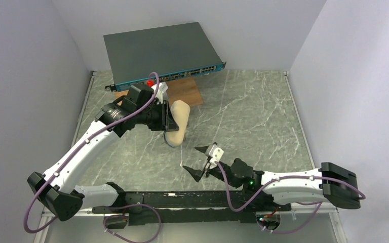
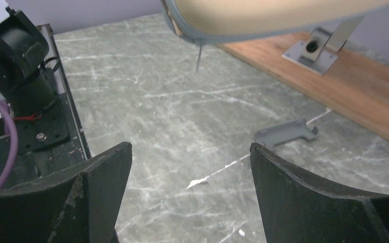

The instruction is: Open the umbrella

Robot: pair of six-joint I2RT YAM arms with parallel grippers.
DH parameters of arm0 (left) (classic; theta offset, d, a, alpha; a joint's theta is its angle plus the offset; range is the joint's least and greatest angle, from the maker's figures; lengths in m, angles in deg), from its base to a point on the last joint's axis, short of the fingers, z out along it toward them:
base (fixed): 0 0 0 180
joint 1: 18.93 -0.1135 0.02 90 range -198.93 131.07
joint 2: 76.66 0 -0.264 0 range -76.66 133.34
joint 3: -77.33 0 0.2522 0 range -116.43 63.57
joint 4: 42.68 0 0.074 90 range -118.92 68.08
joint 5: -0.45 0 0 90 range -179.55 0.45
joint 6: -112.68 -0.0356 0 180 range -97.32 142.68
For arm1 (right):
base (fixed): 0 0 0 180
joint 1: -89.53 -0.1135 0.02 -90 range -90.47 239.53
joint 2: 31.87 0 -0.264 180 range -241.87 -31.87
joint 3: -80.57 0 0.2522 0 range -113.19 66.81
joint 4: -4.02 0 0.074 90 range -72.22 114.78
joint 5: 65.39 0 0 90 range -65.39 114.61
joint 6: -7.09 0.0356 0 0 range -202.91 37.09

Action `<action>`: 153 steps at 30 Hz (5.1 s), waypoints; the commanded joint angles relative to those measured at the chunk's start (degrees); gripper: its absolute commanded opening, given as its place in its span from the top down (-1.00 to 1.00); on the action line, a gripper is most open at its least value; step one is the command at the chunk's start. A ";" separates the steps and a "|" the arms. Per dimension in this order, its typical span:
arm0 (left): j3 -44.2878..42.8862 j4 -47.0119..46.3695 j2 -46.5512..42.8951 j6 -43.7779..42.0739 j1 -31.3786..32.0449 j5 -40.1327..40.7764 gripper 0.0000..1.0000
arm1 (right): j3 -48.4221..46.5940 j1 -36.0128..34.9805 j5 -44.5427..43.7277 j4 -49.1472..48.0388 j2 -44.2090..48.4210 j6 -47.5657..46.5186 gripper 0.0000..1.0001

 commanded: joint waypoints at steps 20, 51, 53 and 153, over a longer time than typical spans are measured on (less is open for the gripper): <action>7.79 -12.38 -8.64 -1.32 0.98 -6.29 1.00 | -8.36 -0.99 0.24 -11.62 -10.00 -4.55 -0.29; 8.11 -13.38 -9.19 -0.45 1.88 -7.62 1.00 | -9.98 -2.45 -6.53 -11.12 -12.36 -3.84 0.15; 8.17 -13.31 -9.24 -0.44 1.94 -7.52 1.00 | -10.05 -2.47 -6.53 -10.77 -12.33 -3.78 0.21; -0.29 -5.89 0.39 -7.53 11.16 -11.47 1.00 | 3.28 -1.60 -12.96 1.57 9.27 -2.43 1.00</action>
